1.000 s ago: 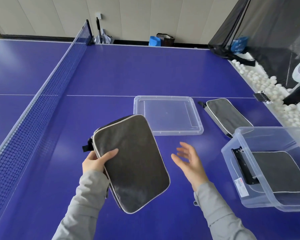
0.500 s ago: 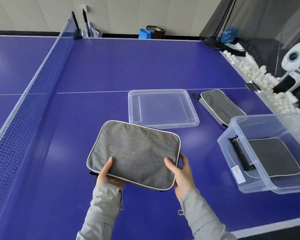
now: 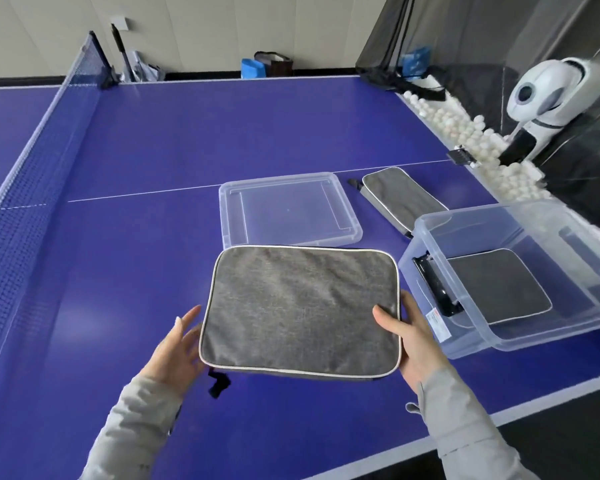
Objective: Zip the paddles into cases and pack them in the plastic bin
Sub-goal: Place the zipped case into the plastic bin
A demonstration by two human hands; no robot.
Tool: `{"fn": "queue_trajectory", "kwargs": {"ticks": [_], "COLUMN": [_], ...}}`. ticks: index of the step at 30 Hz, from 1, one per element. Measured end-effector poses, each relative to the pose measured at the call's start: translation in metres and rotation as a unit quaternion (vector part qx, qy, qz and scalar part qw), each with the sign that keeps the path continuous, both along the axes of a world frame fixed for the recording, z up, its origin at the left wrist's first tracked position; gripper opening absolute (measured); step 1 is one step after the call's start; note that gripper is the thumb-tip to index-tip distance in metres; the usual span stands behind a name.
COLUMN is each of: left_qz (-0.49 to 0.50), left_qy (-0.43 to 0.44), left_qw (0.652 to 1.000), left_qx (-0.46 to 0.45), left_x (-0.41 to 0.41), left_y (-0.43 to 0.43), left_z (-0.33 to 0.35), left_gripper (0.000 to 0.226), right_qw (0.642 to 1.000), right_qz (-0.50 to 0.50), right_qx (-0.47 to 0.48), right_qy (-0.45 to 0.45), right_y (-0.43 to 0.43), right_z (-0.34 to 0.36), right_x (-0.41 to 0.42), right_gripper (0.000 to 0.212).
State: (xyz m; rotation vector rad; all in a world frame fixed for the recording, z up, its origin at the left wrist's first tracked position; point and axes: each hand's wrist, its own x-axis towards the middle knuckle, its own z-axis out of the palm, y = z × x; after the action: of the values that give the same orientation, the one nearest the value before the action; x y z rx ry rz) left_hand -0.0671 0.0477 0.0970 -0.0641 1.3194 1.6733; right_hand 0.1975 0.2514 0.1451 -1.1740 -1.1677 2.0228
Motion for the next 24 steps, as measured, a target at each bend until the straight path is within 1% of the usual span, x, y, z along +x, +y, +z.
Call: {"fn": "queue_trajectory", "kwargs": {"ticks": [2, 3, 5, 7, 9, 11, 14, 19, 21, 24], "left_qz": [-0.045, -0.058, -0.074, -0.068, -0.063, -0.051, -0.021, -0.009, -0.012, -0.018], "left_qy": [0.061, 0.067, 0.083, 0.101, 0.110, 0.109, 0.109, 0.121, 0.124, 0.134], "left_qw": [0.997, 0.996, 0.994, 0.992, 0.992, 0.993, 0.993, 0.990, 0.989, 0.989], "left_qx": [-0.007, -0.003, -0.007, -0.013, -0.004, 0.012, 0.038, 0.071, 0.075, 0.062], "left_x": [0.010, 0.019, 0.035, 0.058, 0.088, 0.123, 0.173, 0.247, 0.269, 0.292], "left_y": [0.018, 0.028, 0.040, 0.052, 0.067, 0.082, 0.105, 0.147, 0.165, 0.190], "left_z": [0.015, 0.021, 0.028, 0.036, 0.039, 0.043, 0.047, 0.051, 0.053, 0.055], "left_gripper": [0.040, 0.040, 0.041, 0.043, 0.045, 0.048, 0.044, 0.047, 0.047, 0.050], "right_qw": [1.000, 1.000, 1.000, 1.000, 0.999, 0.997, 0.994, 0.987, 0.985, 0.983], "right_qz": [0.007, 0.007, -0.002, -0.016, -0.032, -0.044, -0.050, -0.059, -0.069, -0.071], "right_qx": [0.006, 0.008, 0.010, 0.022, 0.038, 0.057, 0.096, 0.146, 0.159, 0.166], "right_qy": [-0.002, -0.002, -0.002, -0.003, 0.002, -0.003, -0.012, -0.025, -0.028, -0.039], "right_y": [0.009, 0.014, 0.023, 0.033, 0.047, 0.061, 0.087, 0.131, 0.149, 0.175], "right_z": [0.005, 0.007, 0.011, 0.017, 0.026, 0.035, 0.046, 0.059, 0.064, 0.067], "right_x": [0.017, 0.027, 0.042, 0.063, 0.089, 0.117, 0.160, 0.228, 0.248, 0.271], "right_gripper": [0.054, 0.056, 0.054, 0.046, 0.043, 0.047, 0.045, 0.043, 0.044, 0.037]}}
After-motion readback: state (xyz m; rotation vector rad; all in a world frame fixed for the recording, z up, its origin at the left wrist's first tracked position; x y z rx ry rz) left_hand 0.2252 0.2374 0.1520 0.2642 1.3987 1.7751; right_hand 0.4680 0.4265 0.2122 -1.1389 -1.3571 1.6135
